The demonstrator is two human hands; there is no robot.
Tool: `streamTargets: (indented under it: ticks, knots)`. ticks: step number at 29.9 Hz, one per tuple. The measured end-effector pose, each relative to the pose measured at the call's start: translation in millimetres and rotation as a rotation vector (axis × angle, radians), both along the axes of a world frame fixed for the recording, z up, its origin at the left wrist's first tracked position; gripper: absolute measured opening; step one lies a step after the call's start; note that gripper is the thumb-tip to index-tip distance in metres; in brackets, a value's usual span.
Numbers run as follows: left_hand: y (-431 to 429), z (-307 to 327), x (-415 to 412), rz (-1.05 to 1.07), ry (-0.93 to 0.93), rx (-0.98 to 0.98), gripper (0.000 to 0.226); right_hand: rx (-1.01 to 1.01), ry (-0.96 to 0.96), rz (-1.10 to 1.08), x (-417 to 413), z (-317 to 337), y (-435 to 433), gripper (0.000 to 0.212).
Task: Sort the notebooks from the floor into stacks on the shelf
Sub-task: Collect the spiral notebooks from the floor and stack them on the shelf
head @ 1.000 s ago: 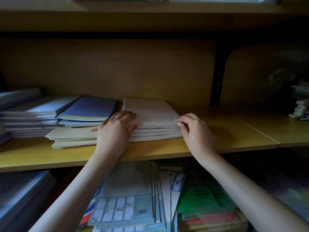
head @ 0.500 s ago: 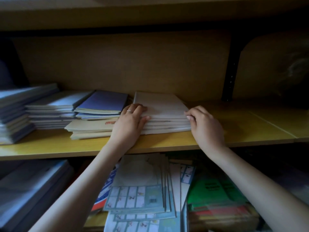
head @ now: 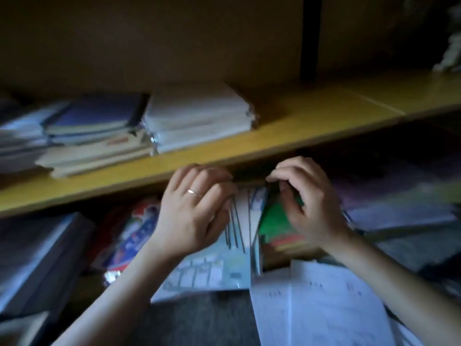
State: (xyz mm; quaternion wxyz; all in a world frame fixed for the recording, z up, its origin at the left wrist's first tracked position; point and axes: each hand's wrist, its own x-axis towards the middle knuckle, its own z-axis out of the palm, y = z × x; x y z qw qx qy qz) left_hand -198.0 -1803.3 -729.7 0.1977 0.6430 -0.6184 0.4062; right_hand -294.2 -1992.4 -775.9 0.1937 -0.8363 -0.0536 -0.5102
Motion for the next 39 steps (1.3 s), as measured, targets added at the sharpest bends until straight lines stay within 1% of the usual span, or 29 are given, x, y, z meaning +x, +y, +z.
streamTargets:
  ticks: [2,5,7,10,11,13,14,15,18,20,22,23,24,27,28,29,31,34,36,39]
  knots:
    - [-19,-44,-26,-0.046,0.093,0.208,0.020,0.117,0.094,-0.023,-37,-44,-13,0.021]
    - [-43,-119,-68,-0.033,0.388,0.461,0.016,0.284,0.291,-0.160,-97,-110,-33,0.022]
    - [-41,-161,-100,0.043,0.617,0.649,0.029,0.420,0.429,-0.311,-134,-149,-46,0.022]
    - [-21,-210,-131,0.195,1.011,0.954,0.059,0.734,0.628,-0.553,-181,-195,-49,0.019]
    - [-15,-221,-136,0.248,1.193,0.973,0.067,0.823,0.709,-0.601,-191,-205,-43,0.016]
    - [-11,-237,-140,0.336,1.514,0.842,0.077,0.921,0.891,-0.645,-206,-221,-30,0.014]
    - [-11,-241,-141,0.376,1.604,0.765,0.080,0.918,0.959,-0.637,-209,-229,-24,0.017]
    - [-13,-244,-141,0.405,1.653,0.706,0.085,0.897,1.009,-0.618,-208,-234,-17,0.021]
    - [-26,-252,-152,0.487,1.699,0.632,0.097,0.811,1.062,-0.626,-205,-240,-8,0.037]
    - [-37,-256,-154,0.571,1.747,0.593,0.099,0.841,1.067,-0.660,-200,-238,-5,0.045]
    - [-47,-256,-151,0.594,1.933,0.481,0.093,0.923,1.049,-0.629,-199,-240,-7,0.052]
    - [-51,-254,-149,0.554,2.013,0.429,0.086,0.961,1.032,-0.591,-199,-241,-9,0.055]
    - [-54,-252,-150,0.483,2.039,0.395,0.076,0.991,0.997,-0.558,-200,-248,-13,0.057]
    - [-58,-241,-160,0.295,1.989,0.329,0.043,1.060,0.999,-0.522,-206,-260,-22,0.057]
    - [-57,-238,-163,0.217,2.006,0.310,0.035,1.074,0.993,-0.515,-207,-263,-24,0.058]
    - [-55,-235,-167,0.130,2.030,0.317,0.031,1.076,0.986,-0.505,-207,-261,-24,0.060]
    - [-47,-233,-171,-0.009,2.000,0.373,0.038,1.082,0.946,-0.462,-210,-259,-23,0.061]
    - [-38,-225,-170,-0.115,1.912,0.419,0.053,1.144,0.872,-0.392,-218,-244,-17,0.058]
    - [-36,-211,-167,-0.155,1.876,0.370,0.053,1.214,0.799,-0.315,-224,-226,-9,0.056]
    - [-41,-176,-159,-0.226,1.864,0.270,0.054,1.343,0.607,-0.154,-225,-187,-6,0.052]
